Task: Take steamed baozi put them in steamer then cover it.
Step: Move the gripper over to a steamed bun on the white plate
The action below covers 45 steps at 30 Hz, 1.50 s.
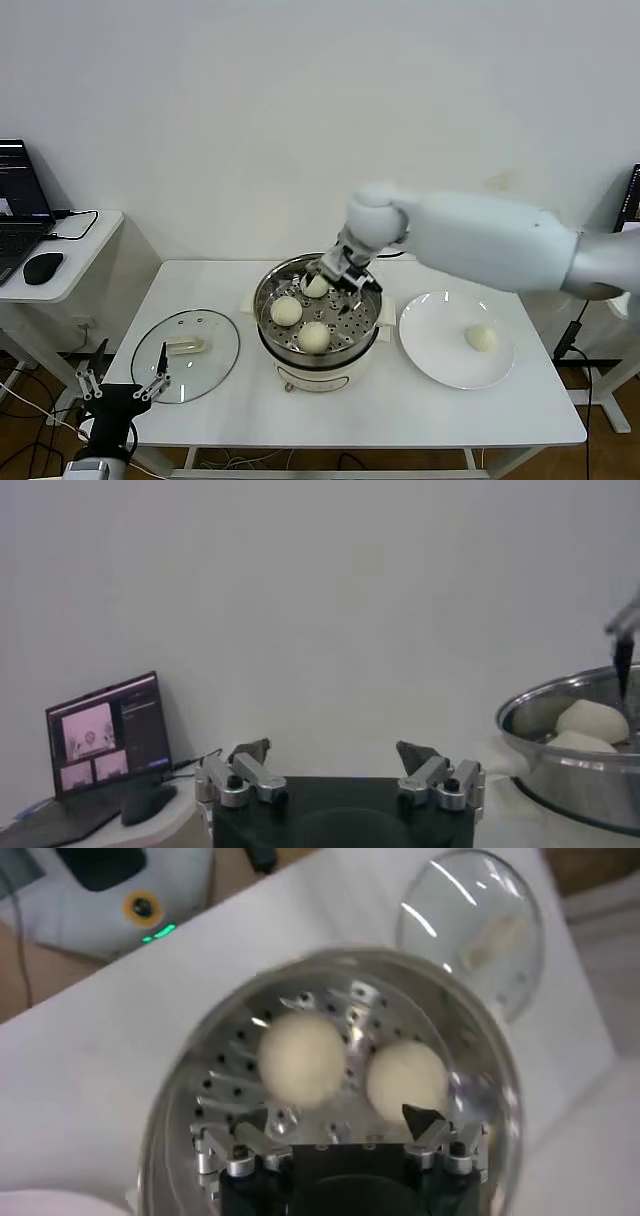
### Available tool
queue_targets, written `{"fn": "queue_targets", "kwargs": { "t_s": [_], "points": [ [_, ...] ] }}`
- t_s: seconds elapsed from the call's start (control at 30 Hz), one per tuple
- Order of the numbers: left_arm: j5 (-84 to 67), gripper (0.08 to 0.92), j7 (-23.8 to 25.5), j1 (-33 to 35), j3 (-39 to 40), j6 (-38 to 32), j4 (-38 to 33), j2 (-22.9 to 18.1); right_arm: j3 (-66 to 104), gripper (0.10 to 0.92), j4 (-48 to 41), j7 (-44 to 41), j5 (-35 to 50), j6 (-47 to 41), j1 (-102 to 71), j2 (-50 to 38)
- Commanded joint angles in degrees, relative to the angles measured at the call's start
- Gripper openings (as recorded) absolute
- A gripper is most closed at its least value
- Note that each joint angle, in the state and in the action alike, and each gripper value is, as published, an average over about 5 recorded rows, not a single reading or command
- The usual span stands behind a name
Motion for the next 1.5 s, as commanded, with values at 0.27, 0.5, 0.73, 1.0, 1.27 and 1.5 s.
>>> {"fn": "queue_targets", "kwargs": {
  "t_s": [0.27, 0.5, 0.73, 1.0, 1.27, 1.5],
  "points": [
    [-0.1, 0.823, 0.2, -0.6, 1.9, 0.0, 0.6, 2.2, 6.6, 0.823, 9.7, 2.4, -1.8, -12.1, -8.1, -29.8],
    [0.0, 0.823, 0.2, -0.1, 2.2, 0.0, 0.6, 2.8, 17.8, 0.823, 4.1, 2.2, -9.4, -8.7, -23.7, -34.3],
    [0.1, 0.823, 0.2, 1.3, 1.6, 0.0, 0.2, 3.1, 25.8, 0.823, -2.0, 1.3, -13.4, -5.5, -35.1, -34.2],
    [0.2, 0.823, 0.2, 2.2, 1.2, 0.0, 0.2, 3.0, 31.1, 0.823, -8.0, 1.6, -16.5, -4.0, -41.0, -30.1],
    [0.2, 0.823, 0.2, 2.5, 0.4, 0.1, -0.1, 2.7, 32.8, 0.823, -15.8, 2.7, -19.7, -3.1, -41.9, -23.1],
    [0.1, 0.823, 0.2, 2.3, -0.2, 0.2, 0.0, 2.7, 33.0, 0.823, -21.0, 3.2, -21.3, -2.9, -41.4, -18.6]
  ]
}}
